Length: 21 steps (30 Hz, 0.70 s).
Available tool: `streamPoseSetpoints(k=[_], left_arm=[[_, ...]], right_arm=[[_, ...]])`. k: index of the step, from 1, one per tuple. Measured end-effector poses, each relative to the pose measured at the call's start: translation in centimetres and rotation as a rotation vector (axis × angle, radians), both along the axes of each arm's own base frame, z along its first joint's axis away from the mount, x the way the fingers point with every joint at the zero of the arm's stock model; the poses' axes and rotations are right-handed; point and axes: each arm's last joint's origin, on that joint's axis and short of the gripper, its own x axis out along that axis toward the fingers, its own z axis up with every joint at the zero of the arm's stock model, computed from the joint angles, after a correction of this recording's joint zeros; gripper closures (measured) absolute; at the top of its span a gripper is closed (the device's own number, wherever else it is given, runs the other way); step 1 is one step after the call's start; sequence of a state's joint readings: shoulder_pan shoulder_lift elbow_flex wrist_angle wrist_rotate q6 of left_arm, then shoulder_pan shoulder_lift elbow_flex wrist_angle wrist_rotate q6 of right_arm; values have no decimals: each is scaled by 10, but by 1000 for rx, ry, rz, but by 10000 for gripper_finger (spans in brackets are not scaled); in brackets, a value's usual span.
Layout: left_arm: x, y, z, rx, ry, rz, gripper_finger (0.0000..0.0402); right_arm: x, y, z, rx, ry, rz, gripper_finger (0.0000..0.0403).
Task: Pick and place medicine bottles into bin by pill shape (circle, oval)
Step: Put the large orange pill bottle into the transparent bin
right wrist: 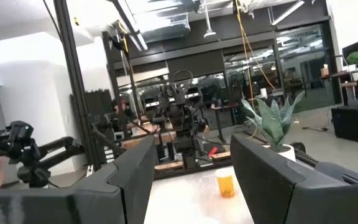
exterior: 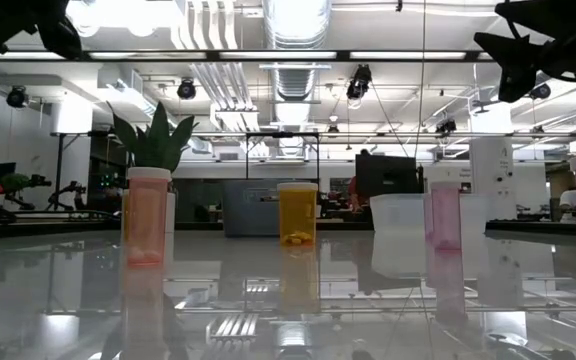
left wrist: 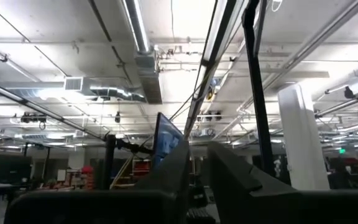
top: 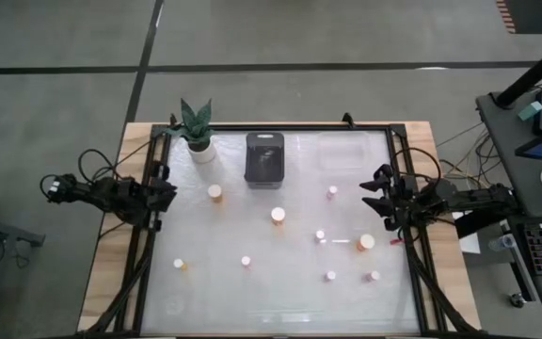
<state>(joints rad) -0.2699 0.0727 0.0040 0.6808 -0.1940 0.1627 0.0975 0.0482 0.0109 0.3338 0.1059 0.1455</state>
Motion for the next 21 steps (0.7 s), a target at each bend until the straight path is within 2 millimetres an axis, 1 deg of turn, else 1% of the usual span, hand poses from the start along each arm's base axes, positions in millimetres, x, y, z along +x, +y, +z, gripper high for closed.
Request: streamPoseSetpoints(k=[3,5,10,13,18,21], left_arm=[[-1,0,2,19,-27,20,359],[-4,1,5,52,-67,53,359],[-9,3,12,112,-161,131,359],[-8,3,15,121,-157,178,359],[0,5,27,98,-78,310,359],[9,4,33,126,-20,355,359]], right_arm=[[0,0,0,-3,4,-10,202],[0,-1,0,-6,4,-51,202],[-1,-7,3,51,-25,-246,202],[-2,-8,8,3,-43,-308,202],[-2,-9,33,-65,-57,-342,202],[4,-8,44,-94,-20,-367,202]])
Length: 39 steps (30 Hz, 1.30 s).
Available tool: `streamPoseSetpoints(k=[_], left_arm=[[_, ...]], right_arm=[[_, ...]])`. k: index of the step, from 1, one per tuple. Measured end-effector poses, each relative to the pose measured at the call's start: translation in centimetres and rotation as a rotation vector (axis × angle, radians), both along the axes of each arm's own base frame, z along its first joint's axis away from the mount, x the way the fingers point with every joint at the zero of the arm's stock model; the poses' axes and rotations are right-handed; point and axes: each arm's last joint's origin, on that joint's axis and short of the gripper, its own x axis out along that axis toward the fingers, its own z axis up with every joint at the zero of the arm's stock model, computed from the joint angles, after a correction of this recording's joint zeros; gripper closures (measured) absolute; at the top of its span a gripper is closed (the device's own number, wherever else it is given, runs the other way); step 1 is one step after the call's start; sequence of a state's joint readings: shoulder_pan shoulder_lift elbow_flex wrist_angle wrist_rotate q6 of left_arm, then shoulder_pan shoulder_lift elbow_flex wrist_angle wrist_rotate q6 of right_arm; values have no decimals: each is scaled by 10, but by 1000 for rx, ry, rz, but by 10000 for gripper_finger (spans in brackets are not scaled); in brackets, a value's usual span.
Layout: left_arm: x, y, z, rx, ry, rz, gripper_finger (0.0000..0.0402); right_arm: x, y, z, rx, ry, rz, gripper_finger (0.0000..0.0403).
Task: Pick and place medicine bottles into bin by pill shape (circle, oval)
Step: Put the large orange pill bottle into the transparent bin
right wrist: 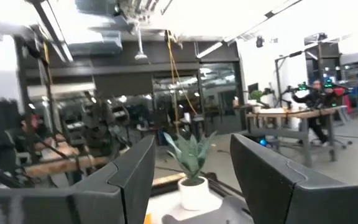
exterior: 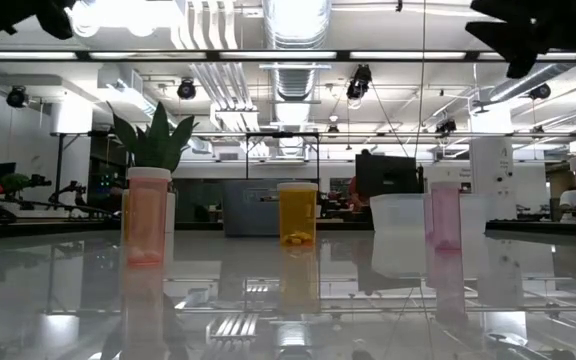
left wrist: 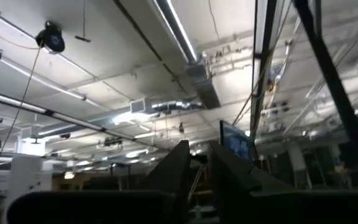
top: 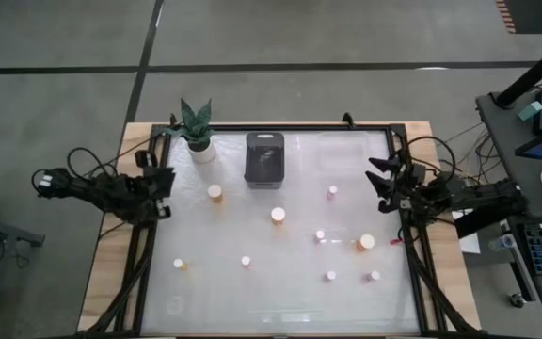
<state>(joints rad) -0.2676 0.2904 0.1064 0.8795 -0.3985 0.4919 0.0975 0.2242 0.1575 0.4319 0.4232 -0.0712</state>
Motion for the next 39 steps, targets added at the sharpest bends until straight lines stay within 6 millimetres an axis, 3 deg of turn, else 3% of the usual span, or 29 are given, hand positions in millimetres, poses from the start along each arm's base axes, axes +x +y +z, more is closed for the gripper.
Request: streamPoseSetpoints(k=[7,18,31,39], left_arm=[[19,-2,16,-19,85,92,359],[38,-4,22,-19,156,111,359],[81,-21,15,40,399,-177,359],[109,-20,27,39,552,-153,359]], right_arm=[[27,3,21,-51,121,-13,202],[76,7,44,-32,281,-2,202],[121,12,51,57,563,8,202],[147,15,57,58,701,14,202]])
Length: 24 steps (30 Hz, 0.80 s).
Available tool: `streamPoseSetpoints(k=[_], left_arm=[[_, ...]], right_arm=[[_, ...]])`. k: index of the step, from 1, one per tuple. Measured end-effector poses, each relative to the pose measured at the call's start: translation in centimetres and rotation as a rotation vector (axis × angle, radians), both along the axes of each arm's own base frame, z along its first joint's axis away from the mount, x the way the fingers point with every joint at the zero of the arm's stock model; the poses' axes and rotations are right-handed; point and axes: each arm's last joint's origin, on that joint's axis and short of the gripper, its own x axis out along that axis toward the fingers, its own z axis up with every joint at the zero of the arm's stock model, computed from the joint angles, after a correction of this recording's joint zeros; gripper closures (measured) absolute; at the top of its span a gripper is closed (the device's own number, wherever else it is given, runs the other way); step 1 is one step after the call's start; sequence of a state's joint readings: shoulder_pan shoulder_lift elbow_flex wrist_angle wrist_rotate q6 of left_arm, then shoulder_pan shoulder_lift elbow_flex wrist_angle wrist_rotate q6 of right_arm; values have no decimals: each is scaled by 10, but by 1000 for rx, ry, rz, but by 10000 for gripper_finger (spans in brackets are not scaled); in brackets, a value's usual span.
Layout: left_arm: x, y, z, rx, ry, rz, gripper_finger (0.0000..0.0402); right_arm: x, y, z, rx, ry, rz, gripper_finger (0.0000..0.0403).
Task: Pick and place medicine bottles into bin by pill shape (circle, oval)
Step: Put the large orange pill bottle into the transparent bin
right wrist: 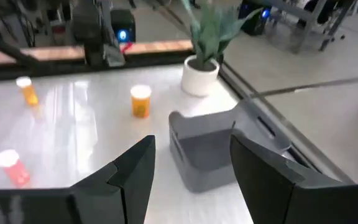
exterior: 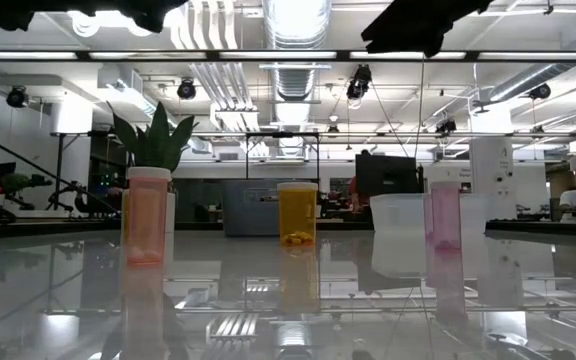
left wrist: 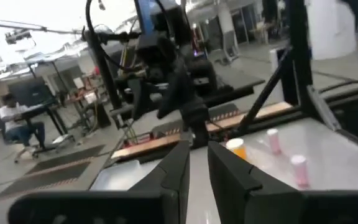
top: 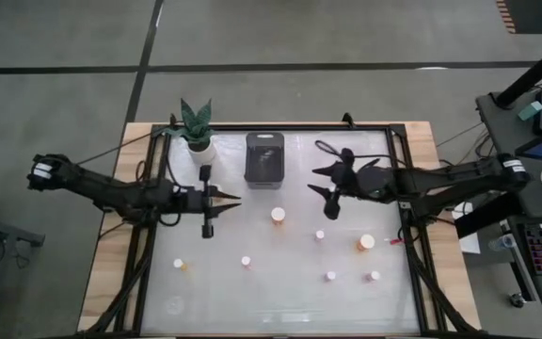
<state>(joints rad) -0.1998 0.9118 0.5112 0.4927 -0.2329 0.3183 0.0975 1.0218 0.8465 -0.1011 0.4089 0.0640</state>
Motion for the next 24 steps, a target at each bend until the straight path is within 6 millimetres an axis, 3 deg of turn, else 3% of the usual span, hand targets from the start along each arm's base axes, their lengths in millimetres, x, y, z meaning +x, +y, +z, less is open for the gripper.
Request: streamPoseSetpoints(k=[8,14,19,24], left_arm=[[11,21,17,17,60,114,359],[10,39,11,17,83,206,359],[8,45,6,35,103,328,359],[5,45,9,78,96,343,359]], right_arm=[[28,4,5,7,125,49,202],[51,6,3,-3,216,51,202],[71,10,-6,24,306,85,202],[88,13,-19,53,377,141,202]])
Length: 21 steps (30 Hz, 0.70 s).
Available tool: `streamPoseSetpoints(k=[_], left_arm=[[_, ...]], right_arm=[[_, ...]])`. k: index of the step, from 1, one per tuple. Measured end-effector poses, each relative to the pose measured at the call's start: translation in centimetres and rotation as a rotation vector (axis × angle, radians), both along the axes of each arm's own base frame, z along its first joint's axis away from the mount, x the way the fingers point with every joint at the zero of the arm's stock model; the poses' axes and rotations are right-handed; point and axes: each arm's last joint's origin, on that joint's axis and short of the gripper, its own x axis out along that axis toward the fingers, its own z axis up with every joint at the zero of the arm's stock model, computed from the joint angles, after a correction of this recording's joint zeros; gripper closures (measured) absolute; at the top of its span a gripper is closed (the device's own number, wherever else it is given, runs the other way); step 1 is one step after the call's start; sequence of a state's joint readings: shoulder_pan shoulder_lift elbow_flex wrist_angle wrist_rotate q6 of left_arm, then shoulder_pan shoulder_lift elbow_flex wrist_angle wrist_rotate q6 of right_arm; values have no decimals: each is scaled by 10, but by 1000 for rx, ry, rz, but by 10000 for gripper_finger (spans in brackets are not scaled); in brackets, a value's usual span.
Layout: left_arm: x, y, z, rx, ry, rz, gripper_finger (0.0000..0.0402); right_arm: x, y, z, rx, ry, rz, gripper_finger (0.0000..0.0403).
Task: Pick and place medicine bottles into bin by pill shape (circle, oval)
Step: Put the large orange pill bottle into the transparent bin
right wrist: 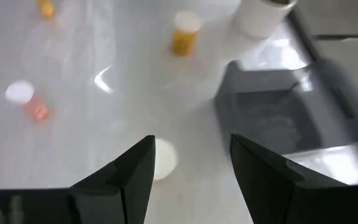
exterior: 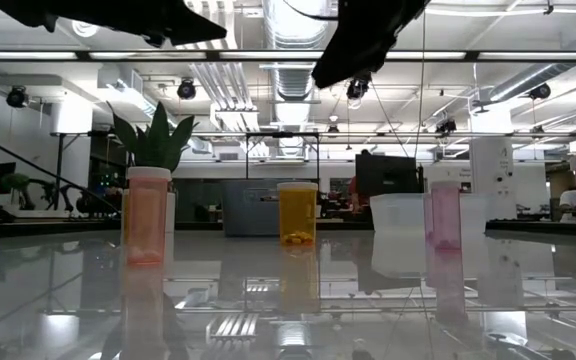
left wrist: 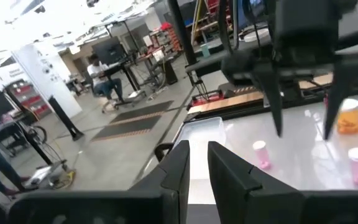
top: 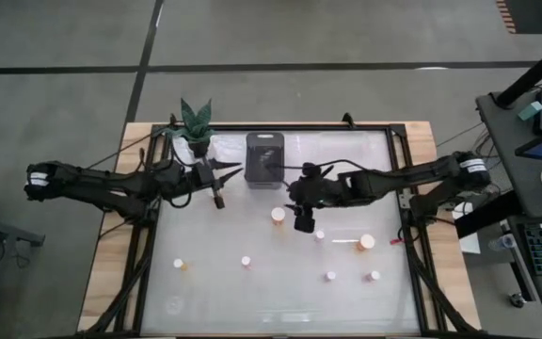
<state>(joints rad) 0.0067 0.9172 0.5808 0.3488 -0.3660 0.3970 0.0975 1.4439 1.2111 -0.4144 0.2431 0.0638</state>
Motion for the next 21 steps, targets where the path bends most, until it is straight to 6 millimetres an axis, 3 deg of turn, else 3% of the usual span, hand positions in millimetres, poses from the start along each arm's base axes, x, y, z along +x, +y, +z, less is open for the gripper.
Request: streamPoseSetpoints(k=[8,21], left_arm=[[-6,0,6,85,-1,5,359],[-4,0,7,153,7,13,359]], right_arm=[[14,3,-28,24,90,66,202],[35,1,-66,83,181,-34,198]])
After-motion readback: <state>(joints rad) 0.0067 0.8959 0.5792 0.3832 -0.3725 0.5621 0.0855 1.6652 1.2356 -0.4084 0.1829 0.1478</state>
